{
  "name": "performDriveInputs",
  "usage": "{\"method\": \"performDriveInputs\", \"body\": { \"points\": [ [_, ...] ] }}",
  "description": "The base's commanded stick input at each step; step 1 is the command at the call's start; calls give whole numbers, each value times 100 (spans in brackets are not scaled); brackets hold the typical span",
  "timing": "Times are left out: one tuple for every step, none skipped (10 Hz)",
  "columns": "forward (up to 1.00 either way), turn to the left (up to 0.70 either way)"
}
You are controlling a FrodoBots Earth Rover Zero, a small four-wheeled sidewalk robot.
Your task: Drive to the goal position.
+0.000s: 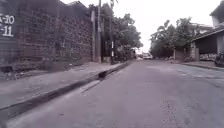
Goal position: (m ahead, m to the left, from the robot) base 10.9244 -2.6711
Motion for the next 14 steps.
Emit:
{"method": "performDriveInputs", "body": {
  "points": [
    [70,-16],
    [70,-28],
    [70,-35],
    [70,-35],
    [70,-35],
    [70,-35],
    [70,-35],
    [70,-35],
    [70,-35],
    [70,-35],
    [70,-35],
    [70,-35],
    [70,-35],
    [70,-35]
  ]
}}
